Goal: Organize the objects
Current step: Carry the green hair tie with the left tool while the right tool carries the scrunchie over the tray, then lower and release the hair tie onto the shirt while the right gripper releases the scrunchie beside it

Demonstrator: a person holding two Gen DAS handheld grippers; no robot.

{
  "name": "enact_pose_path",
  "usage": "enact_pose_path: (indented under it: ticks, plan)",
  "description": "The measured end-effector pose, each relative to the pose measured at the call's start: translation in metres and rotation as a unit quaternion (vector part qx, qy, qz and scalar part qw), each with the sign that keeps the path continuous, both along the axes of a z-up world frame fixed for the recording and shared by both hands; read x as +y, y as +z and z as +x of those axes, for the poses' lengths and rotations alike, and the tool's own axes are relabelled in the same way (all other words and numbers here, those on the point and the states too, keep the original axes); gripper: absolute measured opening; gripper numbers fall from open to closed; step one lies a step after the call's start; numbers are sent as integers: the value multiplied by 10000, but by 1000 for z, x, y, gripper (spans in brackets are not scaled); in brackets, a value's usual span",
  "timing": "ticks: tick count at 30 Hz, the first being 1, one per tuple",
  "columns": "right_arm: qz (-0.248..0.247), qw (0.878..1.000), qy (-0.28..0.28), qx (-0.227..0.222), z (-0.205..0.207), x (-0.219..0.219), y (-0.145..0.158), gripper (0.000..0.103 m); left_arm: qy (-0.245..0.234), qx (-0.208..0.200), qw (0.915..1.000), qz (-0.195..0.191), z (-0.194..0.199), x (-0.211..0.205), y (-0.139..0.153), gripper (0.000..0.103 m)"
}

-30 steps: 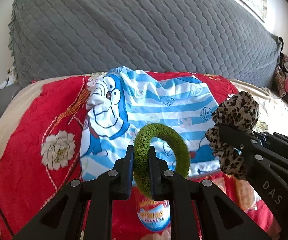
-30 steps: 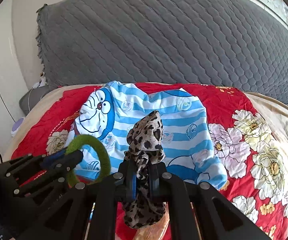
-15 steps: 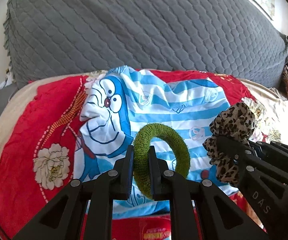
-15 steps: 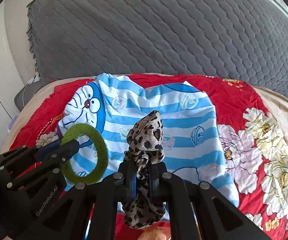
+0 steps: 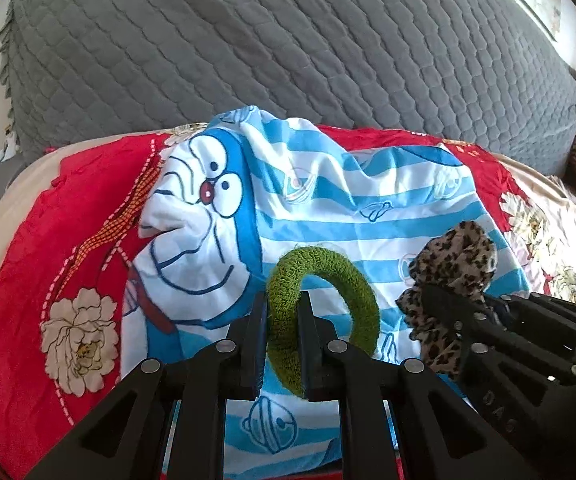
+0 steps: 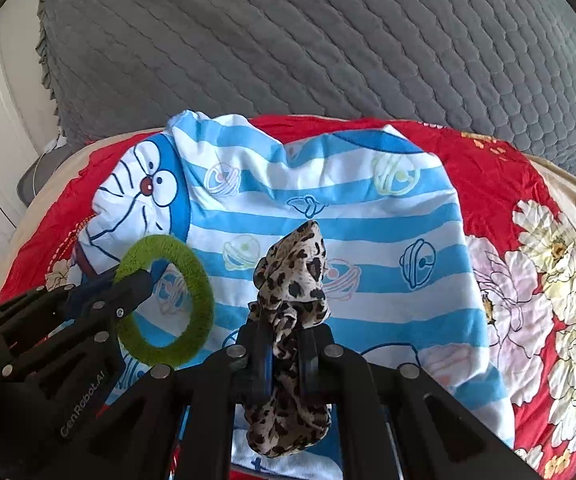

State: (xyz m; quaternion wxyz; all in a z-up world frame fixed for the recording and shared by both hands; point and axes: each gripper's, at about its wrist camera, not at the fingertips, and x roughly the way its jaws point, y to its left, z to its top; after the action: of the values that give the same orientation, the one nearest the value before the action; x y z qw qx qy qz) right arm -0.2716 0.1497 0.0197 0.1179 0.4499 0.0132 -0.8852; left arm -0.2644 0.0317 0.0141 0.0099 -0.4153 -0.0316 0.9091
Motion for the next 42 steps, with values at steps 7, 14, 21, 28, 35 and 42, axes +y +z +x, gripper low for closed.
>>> enact_pose_path:
  ticks: [7, 14, 21, 28, 35, 42]
  plan:
    - [56, 9999, -11, -160, -9, 0, -11, 8, 0, -161, 9998, -103, -7, 5, -12, 13]
    - [50, 9995, -125, -290, -13, 6, -24, 8, 38, -260, 9995, -170, -9, 1, -25, 14]
    - [51, 9993, -144, -331, -15, 8, -27, 17, 34, -276, 9995, -172, -11, -2, -30, 17]
    - [134, 9992, -210, -306, -12, 11, -23, 36, 128, -188, 9997, -110, -9, -11, -23, 35]
    - [226, 9992, -310, -150, -7, 12, -8, 51, 120, -17, 9996, -257, -1, -13, -8, 64]
    - [155, 9990, -426, -33, -6, 23, 13, 66, 181, 33, 9993, -322, 9, -19, 5, 74]
